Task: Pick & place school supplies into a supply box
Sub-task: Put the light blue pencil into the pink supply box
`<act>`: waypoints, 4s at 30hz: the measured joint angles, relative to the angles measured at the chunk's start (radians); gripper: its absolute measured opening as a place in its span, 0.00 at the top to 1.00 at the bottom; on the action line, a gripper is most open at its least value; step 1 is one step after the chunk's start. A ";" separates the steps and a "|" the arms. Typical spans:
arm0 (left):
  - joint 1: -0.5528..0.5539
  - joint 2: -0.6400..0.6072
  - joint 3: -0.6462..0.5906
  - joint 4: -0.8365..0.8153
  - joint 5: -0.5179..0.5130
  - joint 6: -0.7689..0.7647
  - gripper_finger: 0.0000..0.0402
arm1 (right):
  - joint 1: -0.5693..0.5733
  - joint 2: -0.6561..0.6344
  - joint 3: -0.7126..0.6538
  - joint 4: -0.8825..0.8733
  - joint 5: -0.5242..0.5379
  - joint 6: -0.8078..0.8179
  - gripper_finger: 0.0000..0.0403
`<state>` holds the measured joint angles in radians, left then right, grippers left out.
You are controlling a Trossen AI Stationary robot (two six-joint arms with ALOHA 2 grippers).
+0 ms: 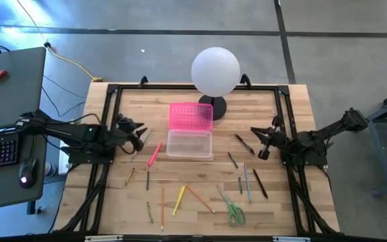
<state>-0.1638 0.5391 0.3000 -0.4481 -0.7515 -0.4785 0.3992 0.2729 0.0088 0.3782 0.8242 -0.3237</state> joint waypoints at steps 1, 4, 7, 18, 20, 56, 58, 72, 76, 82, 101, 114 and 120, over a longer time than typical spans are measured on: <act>0.000 0.014 0.000 -0.012 -0.011 -0.028 0.62 | 0.000 0.000 0.000 0.000 0.018 0.000 1.00; 0.000 0.059 0.000 -0.011 -0.036 -0.093 0.62 | 0.000 0.000 0.000 0.000 0.080 0.000 1.00; 0.000 0.115 0.000 -0.013 -0.067 -0.158 0.62 | 0.000 0.000 0.000 0.000 0.126 0.000 1.00; 0.000 0.385 0.000 -0.011 -0.056 -0.431 0.62 | 0.000 0.000 0.000 0.000 0.150 -0.032 1.00; 0.000 0.429 0.000 -0.005 -0.034 -0.463 0.62 | 0.000 0.000 0.000 0.000 0.150 -0.051 1.00; 0.000 0.526 0.000 0.136 0.155 -0.335 0.62 | 0.000 0.000 0.000 0.000 0.142 -0.052 1.00; 0.000 0.526 0.000 0.137 0.184 -0.329 0.62 | 0.000 0.000 0.000 0.000 0.142 -0.052 1.00; 0.000 0.526 0.000 0.147 0.072 -0.327 0.62 | 0.000 0.000 0.000 0.000 0.142 -0.089 1.00; 0.000 0.526 0.000 0.147 0.038 -0.295 0.62 | 0.000 0.000 0.000 0.000 0.142 -0.107 1.00; 0.000 0.526 0.000 0.144 0.036 -0.335 0.62 | 0.000 0.000 0.000 0.000 0.142 -0.112 1.00; 0.000 0.527 0.000 0.097 0.039 -0.312 0.62 | 0.000 0.000 0.000 0.000 0.142 -0.113 1.00; 0.001 0.527 0.000 0.096 0.027 -0.320 0.62 | 0.000 0.000 0.000 0.000 0.142 -0.113 1.00; 0.001 0.538 -0.055 0.192 0.022 -0.337 0.62 | 0.000 0.000 0.000 0.000 0.142 -0.113 1.00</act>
<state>-0.1631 1.0775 0.2455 -0.2561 -0.7296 -0.8153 0.3992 0.2729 0.0086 0.3783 0.9661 -0.4362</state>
